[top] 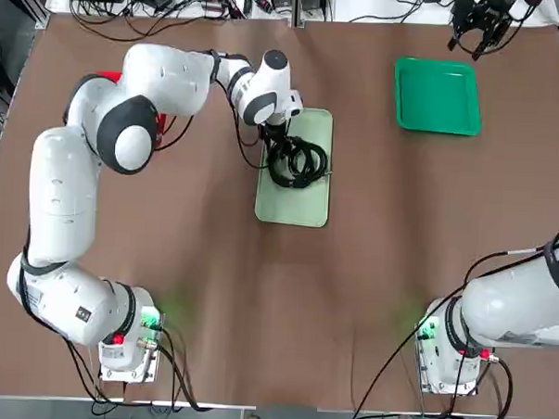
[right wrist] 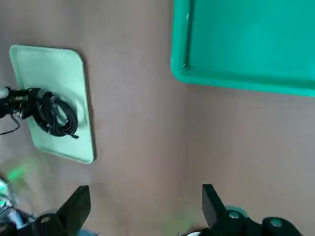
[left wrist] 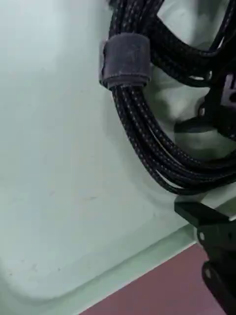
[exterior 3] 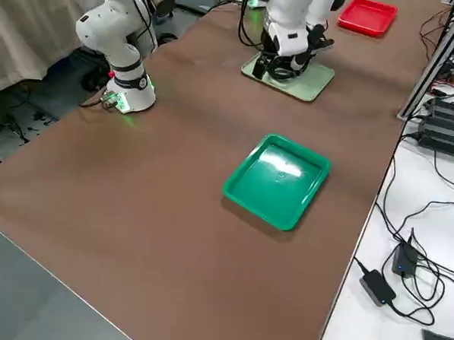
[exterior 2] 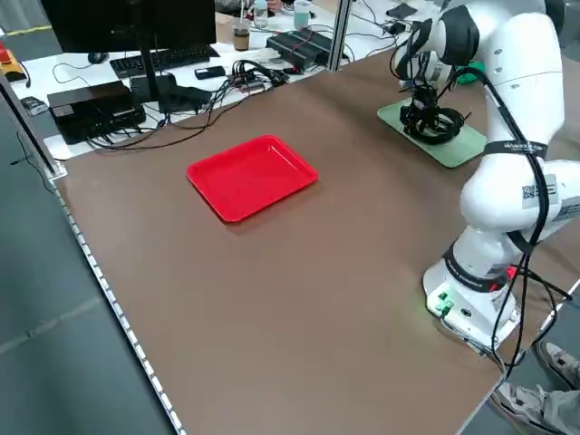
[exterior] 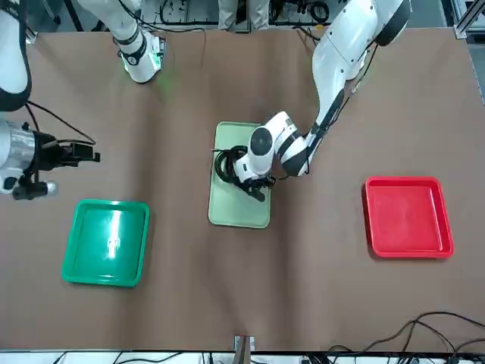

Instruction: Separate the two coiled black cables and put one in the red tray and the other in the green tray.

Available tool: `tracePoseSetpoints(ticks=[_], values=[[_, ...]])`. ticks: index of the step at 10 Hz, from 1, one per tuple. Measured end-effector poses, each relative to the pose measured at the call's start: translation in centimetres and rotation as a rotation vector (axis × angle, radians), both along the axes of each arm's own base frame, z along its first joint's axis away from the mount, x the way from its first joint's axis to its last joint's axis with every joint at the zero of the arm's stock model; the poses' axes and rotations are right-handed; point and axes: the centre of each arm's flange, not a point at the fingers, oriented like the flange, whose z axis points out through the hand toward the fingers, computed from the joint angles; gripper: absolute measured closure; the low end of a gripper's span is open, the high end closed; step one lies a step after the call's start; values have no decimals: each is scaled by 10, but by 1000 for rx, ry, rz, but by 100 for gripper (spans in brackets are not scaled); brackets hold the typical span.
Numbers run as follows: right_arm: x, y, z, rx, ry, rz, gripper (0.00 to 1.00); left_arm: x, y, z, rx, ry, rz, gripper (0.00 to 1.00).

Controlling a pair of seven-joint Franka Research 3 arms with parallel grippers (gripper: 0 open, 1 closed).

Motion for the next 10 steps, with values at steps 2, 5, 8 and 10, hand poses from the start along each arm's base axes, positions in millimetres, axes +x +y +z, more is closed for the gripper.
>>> tracePoseSetpoints(ticks=[2, 5, 8, 10], values=[[-8, 21, -26, 123, 84, -5, 0, 4, 2, 4, 2, -8, 3, 76], [-18, 47, -54, 309, 252, 4, 0, 5, 3, 5, -1, -11, 6, 82], [-26, 41, -64, 389, 301, 23, 0, 12, 8, 37, -18, -50, -4, 82], [-32, 38, -78, 425, 322, 15, 0, 16, 14, 76, -55, -77, -15, 86]])
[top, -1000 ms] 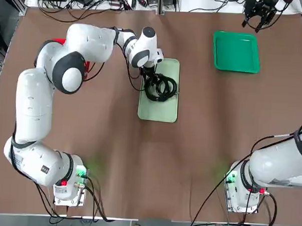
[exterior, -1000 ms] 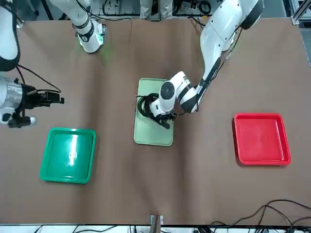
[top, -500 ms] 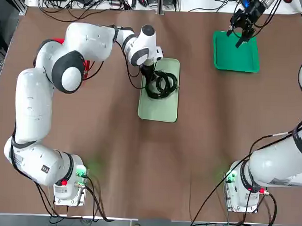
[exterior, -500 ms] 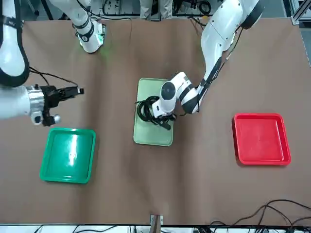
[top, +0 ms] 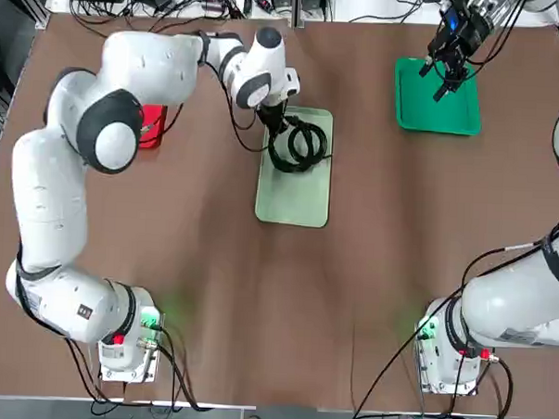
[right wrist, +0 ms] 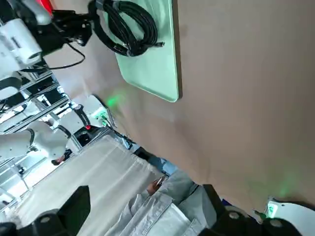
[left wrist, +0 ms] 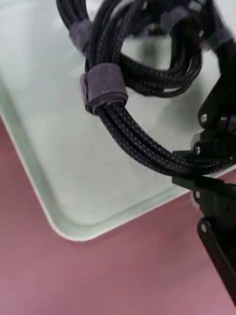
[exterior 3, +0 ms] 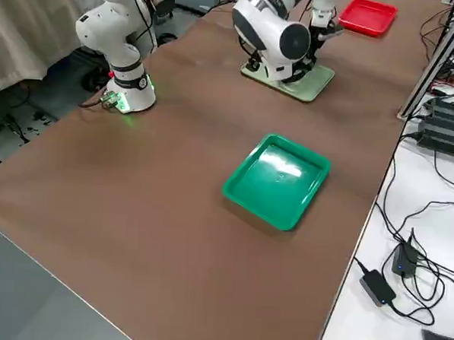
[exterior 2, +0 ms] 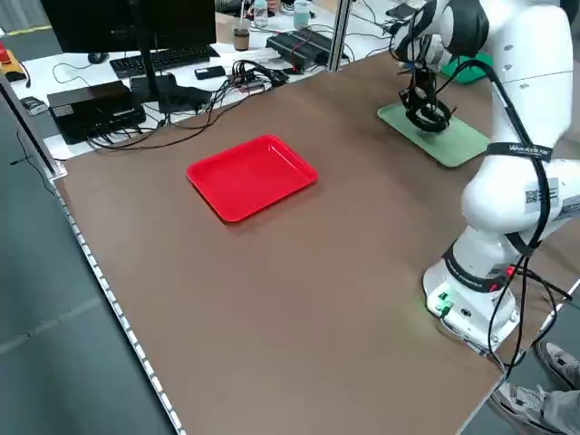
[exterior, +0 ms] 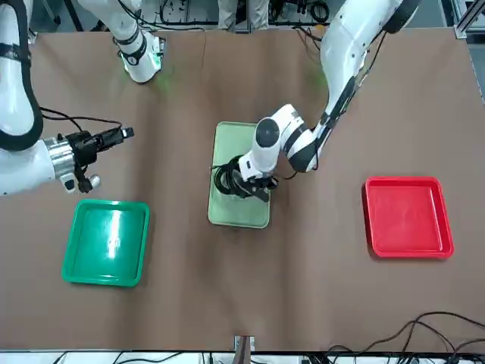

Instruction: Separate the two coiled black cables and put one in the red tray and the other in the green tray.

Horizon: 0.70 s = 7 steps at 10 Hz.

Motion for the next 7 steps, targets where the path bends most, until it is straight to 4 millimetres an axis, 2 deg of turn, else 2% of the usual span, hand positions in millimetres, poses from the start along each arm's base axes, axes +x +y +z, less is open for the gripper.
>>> tracePoseSetpoints(ticks=[4, 6, 7], values=[[-3, 26, -1, 28, 3, 31, 0, 2, 17, 76, -94, 78, -2, 88], [-6, 42, -1, 64, 17, 42, 0, -1, 25, 124, -167, 134, -7, 88], [-8, 54, -8, 95, 30, 30, 0, 0, 28, 147, -198, 150, -5, 88]])
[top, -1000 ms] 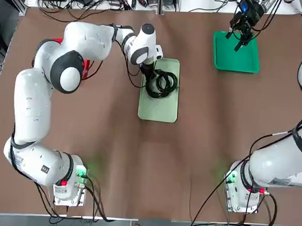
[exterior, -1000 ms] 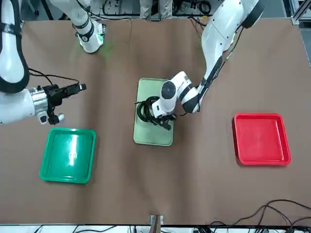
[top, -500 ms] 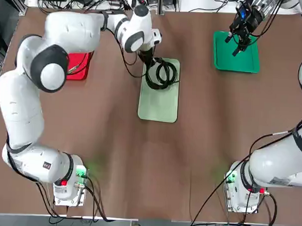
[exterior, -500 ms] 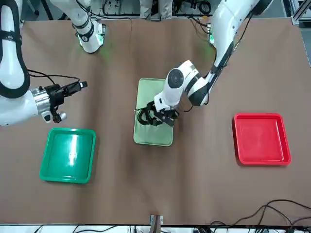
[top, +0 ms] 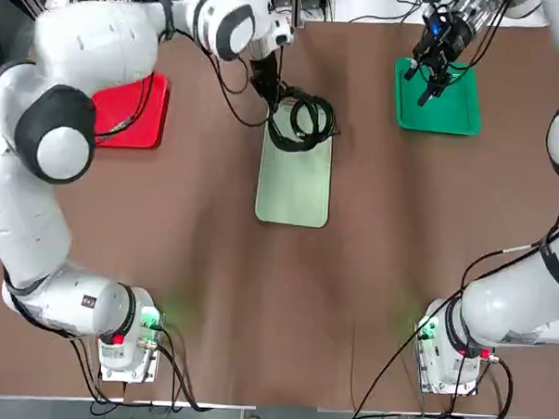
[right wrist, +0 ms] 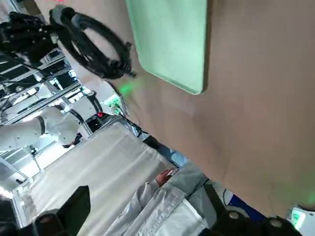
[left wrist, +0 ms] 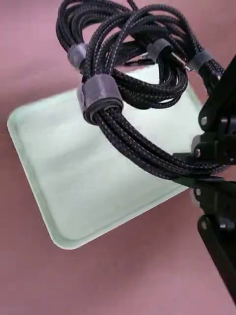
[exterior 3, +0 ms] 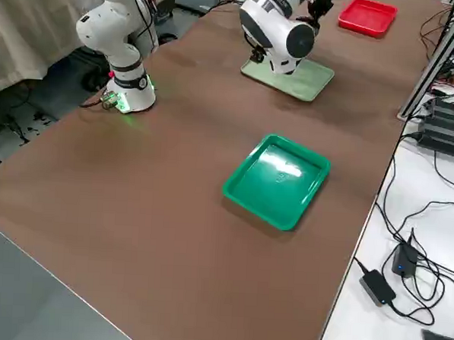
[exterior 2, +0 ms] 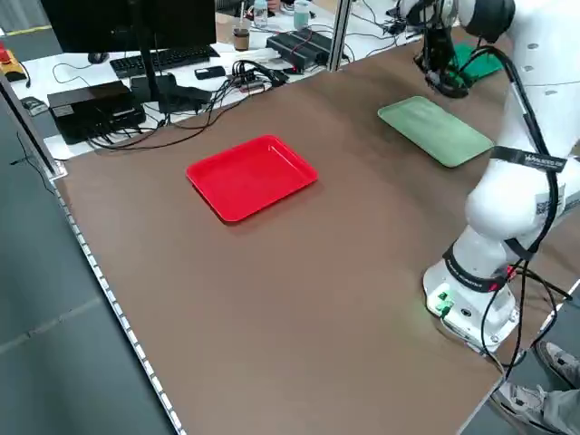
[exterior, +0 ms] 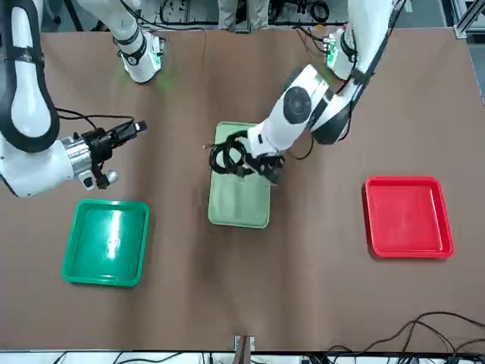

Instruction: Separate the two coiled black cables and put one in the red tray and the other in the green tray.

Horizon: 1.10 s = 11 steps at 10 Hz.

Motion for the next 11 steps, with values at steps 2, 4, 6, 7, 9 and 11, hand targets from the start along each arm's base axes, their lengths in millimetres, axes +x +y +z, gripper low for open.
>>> tracePoseSetpoints(ticks=[2, 4, 6, 7, 9, 11], values=[[-3, 23, -24, 47, -22, 1, 0, 2, 0, 20, -28, 2, 8, 88], [-6, 50, -37, 95, -35, 2, 0, 1, -2, 21, -34, 7, 9, 88], [-8, 79, -37, 150, -38, -20, 0, 0, -4, 23, -37, 5, 5, 88], [-7, 93, -35, 166, -51, -32, 0, -2, -7, 24, -40, 6, 2, 88], [-5, 118, -36, 164, -92, -58, 0, -4, -11, 28, -58, 15, 7, 88], [-2, 132, -49, 156, -133, -84, 0, -3, -12, 30, -66, 17, 11, 88]])
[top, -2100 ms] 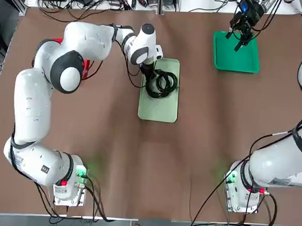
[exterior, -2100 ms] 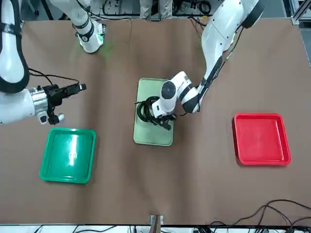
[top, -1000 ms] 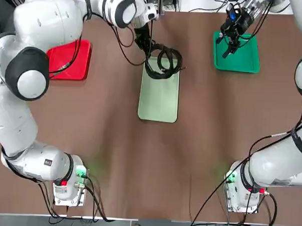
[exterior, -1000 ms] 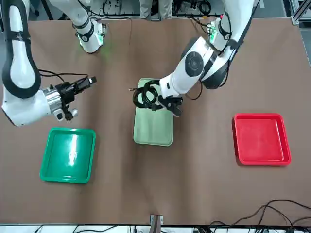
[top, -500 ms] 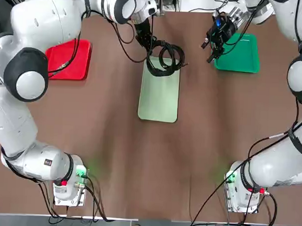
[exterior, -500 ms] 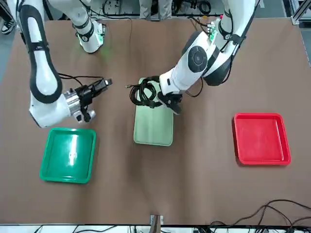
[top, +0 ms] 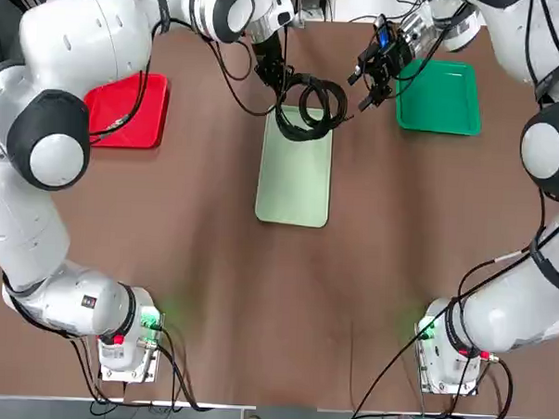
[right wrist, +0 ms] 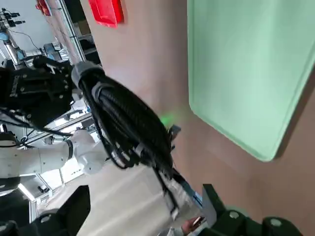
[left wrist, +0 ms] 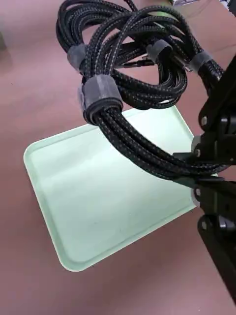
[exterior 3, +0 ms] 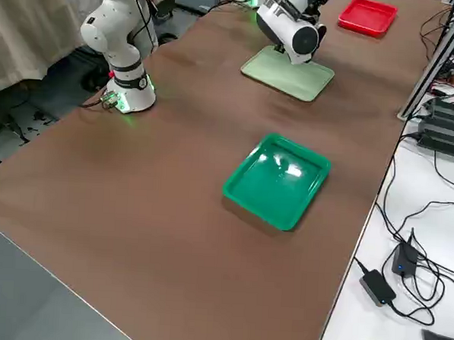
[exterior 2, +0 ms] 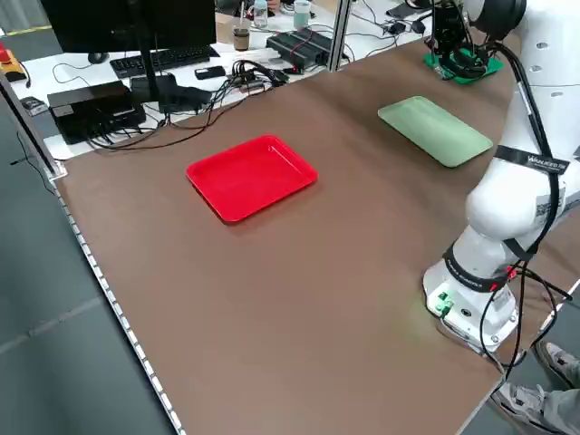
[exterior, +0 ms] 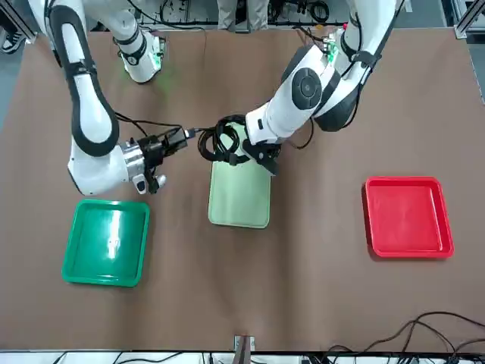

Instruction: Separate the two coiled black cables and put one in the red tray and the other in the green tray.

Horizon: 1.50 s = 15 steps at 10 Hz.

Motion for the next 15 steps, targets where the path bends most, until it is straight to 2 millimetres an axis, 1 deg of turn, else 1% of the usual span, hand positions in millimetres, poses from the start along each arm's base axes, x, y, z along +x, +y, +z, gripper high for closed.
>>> tracePoseSetpoints(ticks=[1, 3, 5, 6, 8, 9, 10, 12, 13, 15], values=[[0, 7, -6, 7, -12, 0, 0, 0, 0, 0, 2, 3, -1, 88], [-3, 23, -7, 24, -19, -2, 1, -1, 0, -1, 7, 10, -5, 88], [-6, 39, -11, 17, -32, -3, 6, -2, 0, -1, 8, 11, -4, 88], [-7, 40, -13, 15, -30, -2, 23, -1, 0, -1, 8, 11, -2, 88], [-7, 42, -16, 13, -26, 0, 28, -1, 0, -1, 8, 12, 1, 88], [-7, 43, -17, 12, -27, 0, 34, -1, 0, -1, 8, 12, 1, 88], [-7, 43, -17, 11, -28, -1, 42, -1, 1, -1, 9, 12, 1, 88], [-7, 41, -18, 10, -26, -3, 74, 0, 2, 0, 8, 12, 4, 88], [-7, 41, -18, 10, -25, -2, 81, 0, 2, 0, 9, 12, 4, 88], [-7, 41, -18, 10, -25, -2, 87, 0, 2, 0, 9, 12, 5, 88]])
